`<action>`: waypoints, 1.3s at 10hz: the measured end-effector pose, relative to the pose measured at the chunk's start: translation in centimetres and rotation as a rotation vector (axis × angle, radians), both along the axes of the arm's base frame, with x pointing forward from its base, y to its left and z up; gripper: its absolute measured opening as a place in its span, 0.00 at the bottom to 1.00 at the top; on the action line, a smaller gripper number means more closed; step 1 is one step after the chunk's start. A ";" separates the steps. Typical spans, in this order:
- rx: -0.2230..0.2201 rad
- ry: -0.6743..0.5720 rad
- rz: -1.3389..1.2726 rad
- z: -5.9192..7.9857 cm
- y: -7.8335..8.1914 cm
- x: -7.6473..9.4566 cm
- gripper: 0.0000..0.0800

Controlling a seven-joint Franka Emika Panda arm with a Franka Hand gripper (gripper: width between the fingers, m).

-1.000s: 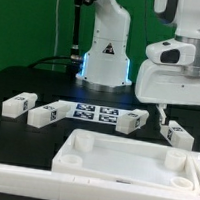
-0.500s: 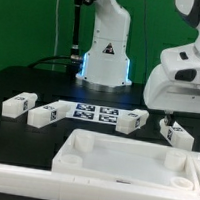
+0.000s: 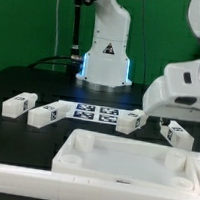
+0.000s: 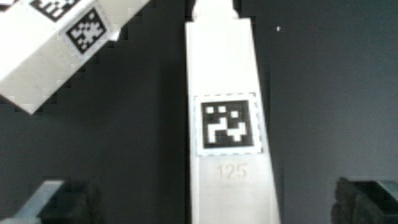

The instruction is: Assemble desk

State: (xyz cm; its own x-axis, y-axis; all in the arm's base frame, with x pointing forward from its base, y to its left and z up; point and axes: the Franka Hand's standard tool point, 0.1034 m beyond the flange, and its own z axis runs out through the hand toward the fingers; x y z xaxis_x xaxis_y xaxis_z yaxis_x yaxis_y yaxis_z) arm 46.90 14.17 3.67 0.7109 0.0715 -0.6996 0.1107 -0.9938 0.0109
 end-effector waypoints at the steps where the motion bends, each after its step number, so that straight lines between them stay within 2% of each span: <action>1: 0.003 0.023 -0.003 -0.5 0.1 0.3 0.81; 4: 0.027 0.026 0.010 -1.0 0.3 0.5 0.81; 6: 0.049 0.039 0.032 -2.0 0.2 0.1 0.81; 9: 0.045 0.070 0.035 -2.7 0.2 -0.7 0.81; 11: 0.041 0.094 0.035 -2.3 0.0 -0.8 0.81; 12: 0.027 0.199 0.039 -2.1 -0.2 -1.3 0.81; 13: 0.029 0.212 0.035 -2.5 0.0 -0.1 0.81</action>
Offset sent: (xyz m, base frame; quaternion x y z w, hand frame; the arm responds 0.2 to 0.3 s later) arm 0.0016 0.0110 -0.0079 0.0420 -0.0079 -0.0388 0.9983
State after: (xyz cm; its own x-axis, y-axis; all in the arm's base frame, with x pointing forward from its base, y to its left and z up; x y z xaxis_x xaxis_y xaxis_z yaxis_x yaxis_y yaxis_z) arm 46.78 14.12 1.19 0.5450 0.1163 -0.8303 0.1423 -0.9888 -0.0450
